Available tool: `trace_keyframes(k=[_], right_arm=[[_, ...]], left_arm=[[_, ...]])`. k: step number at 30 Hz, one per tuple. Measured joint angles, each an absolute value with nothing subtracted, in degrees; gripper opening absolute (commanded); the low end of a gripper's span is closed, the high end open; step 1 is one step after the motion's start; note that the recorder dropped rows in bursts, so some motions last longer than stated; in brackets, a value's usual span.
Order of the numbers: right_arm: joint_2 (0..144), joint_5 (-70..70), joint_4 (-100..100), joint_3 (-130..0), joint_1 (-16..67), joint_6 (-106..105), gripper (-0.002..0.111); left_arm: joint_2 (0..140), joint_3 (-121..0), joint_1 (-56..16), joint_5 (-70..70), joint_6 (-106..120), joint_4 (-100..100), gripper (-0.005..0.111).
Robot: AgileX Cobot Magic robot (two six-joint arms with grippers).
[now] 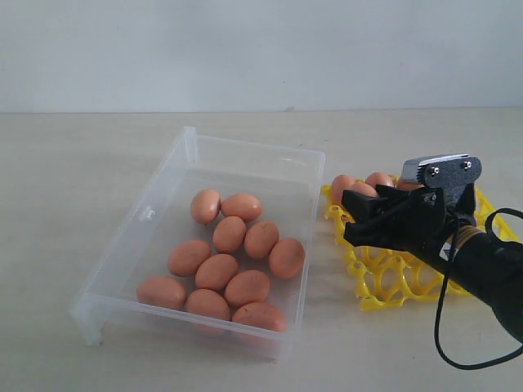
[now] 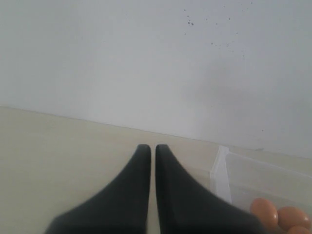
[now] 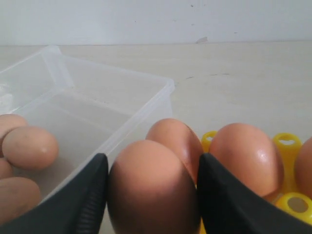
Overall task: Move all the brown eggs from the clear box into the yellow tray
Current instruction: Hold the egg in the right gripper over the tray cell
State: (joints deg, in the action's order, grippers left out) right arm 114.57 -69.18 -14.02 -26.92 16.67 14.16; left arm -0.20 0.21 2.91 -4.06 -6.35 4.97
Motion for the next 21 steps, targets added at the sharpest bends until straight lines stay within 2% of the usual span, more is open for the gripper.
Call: trace_keyframes(k=[21], right_arm=[[114.57, -69.18, -15.06, -26.92, 16.67, 14.43, 0.0]], left_arm=[[-0.2, 0.21, 2.91, -4.06, -6.35, 4.97, 0.004]])
